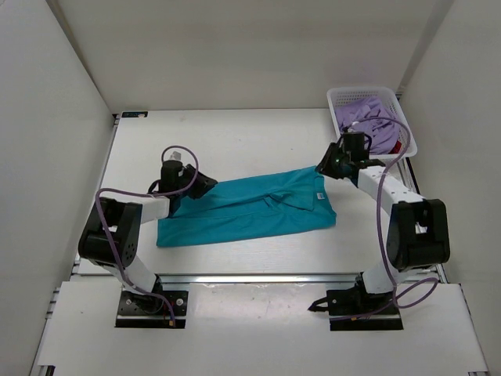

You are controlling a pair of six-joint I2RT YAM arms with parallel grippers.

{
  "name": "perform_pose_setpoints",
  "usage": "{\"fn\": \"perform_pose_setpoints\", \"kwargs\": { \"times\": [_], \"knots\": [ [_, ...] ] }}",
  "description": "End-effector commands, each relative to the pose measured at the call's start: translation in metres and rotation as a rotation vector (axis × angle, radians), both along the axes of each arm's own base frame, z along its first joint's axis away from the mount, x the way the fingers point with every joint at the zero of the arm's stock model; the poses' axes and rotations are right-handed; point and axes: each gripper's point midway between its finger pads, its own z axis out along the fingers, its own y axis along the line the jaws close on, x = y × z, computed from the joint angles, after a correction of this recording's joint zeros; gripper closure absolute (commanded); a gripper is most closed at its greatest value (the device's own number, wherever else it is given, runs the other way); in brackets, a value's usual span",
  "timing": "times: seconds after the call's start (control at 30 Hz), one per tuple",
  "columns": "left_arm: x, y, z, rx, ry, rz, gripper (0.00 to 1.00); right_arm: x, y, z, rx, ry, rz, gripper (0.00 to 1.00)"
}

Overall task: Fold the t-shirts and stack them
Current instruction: Fold the other side of the tshirt into a rectangle

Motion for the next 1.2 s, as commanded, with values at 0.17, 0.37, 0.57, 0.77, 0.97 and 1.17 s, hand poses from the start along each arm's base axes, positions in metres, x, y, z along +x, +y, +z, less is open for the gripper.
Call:
{"fn": "perform_pose_setpoints", "kwargs": {
  "times": [0.17, 0.37, 0.57, 0.77, 0.97, 1.17],
  "knots": [
    [-0.037, -0.013, -0.018, 0.038, 0.022, -0.06, 0.68, -0.039, 0.104, -0.015, -0.144, 0.02, 0.372, 0.92],
    [-0.049, -0.01, -0.023, 0.049, 0.029, -0.064, 0.68, -0.039, 0.116, -0.034, -0.17, 0.075, 0.406, 0.89],
    [-0.053, -0.013, -0.023, 0.044, 0.021, -0.073, 0.68, -0.048, 0.115, -0.041, -0.209, 0.083, 0.399, 0.69],
    [-0.056, -0.015, -0.023, 0.038, 0.014, -0.083, 0.68, -0.061, 0.124, -0.055, -0.241, 0.141, 0.436, 0.65],
    [-0.057, -0.018, -0.025, 0.03, 0.023, -0.089, 0.68, -0.075, 0.136, -0.059, -0.26, 0.16, 0.488, 0.92],
    [-0.06, -0.022, -0.025, 0.026, 0.019, -0.104, 0.68, -0.084, 0.135, -0.045, -0.365, 0.103, 0.452, 0.78]
  ]
}}
